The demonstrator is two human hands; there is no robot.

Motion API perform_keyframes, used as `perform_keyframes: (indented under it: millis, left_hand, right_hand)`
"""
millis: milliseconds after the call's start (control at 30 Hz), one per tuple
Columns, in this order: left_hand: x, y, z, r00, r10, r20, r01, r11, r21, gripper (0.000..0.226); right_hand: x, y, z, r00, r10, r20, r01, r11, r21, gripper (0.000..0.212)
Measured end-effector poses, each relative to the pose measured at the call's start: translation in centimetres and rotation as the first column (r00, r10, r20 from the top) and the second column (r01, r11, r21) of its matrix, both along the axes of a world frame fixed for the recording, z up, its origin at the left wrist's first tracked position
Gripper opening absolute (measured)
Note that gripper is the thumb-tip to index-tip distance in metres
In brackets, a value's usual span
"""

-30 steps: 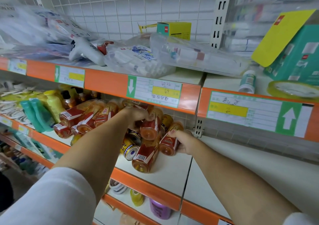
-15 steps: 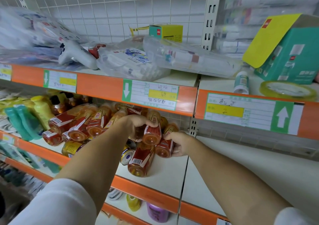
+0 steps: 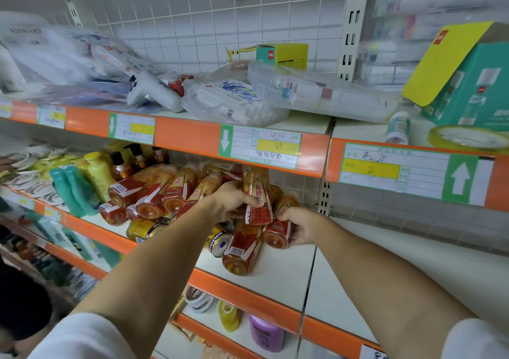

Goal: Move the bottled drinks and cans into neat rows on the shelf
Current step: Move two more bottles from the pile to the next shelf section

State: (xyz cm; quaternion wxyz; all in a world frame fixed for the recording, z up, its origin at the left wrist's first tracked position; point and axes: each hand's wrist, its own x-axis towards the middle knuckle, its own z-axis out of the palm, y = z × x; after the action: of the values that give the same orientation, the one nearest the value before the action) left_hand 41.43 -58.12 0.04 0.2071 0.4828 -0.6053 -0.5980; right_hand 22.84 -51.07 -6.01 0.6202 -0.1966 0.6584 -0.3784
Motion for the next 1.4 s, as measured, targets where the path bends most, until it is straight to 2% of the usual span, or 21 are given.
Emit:
perform_keyframes:
  millis: [100,267,400,533,700,933,1033,1167,1400]
  left_hand:
    - [0.6,0.5,-0.1,0.999,0.042,-0.011,-0.042,0.995,-0.094,0.052]
    - [2.0,1.5,-0.6,0.997,0.074,0.018,-0.068,0.972,-0.224,0.083]
    - [3.0,2.0,-0.5,0.996,0.094,0.001,-0.09,0.962,-0.259,0.084]
    - [4.2,2.7,-0.3,0.994,0.109,-0.012,-0.108,0.957,-0.269,0.093]
    - [5.5,3.4,0.1,0.996,0.085,-0.012,-0.085,0.954,-0.287,0.083]
    - [6.2,4.2,-0.3,0.999,0.042,-0.014,-0.044,0.948,-0.316,0.045]
    - [5.8,4.5,-0.5,0.999,0.013,-0.041,-0.024,0.955,-0.297,0.042]
    - [4.4,5.4,-0.4,1.0,-0.022,-0.011,0.018,0.951,-0.309,0.037]
    - [0.5,7.6,-0.6,0.993,-0.116,-0.033,0.101,0.953,-0.285,0.05]
  right_hand:
    - [0.3,0.1,-0.1,1.0,-0.016,0.019,0.016,1.0,-0.02,0.06]
    - [0.6,0.6,0.5,1.0,-0.008,0.014,0.008,1.0,-0.03,0.064]
    - [1.1,0.9,0.9,0.999,-0.006,-0.033,0.003,0.998,-0.068,0.062]
    - [1.5,1.6,0.8,0.996,-0.077,-0.055,0.069,0.989,-0.132,0.063]
    - [1.9,2.6,0.8,0.987,-0.145,-0.069,0.13,0.974,-0.184,0.062]
    - [2.0,5.1,0.9,0.955,-0.202,-0.217,0.125,0.938,-0.323,0.05]
    - [1.9,6.3,1.1,0.923,-0.258,-0.286,0.13,0.907,-0.401,0.055]
    - [1.4,8.2,1.7,0.897,-0.325,-0.3,0.157,0.869,-0.469,0.05]
    - [-0.7,13.6,3.2,0.866,-0.395,-0.307,0.208,0.842,-0.497,0.044]
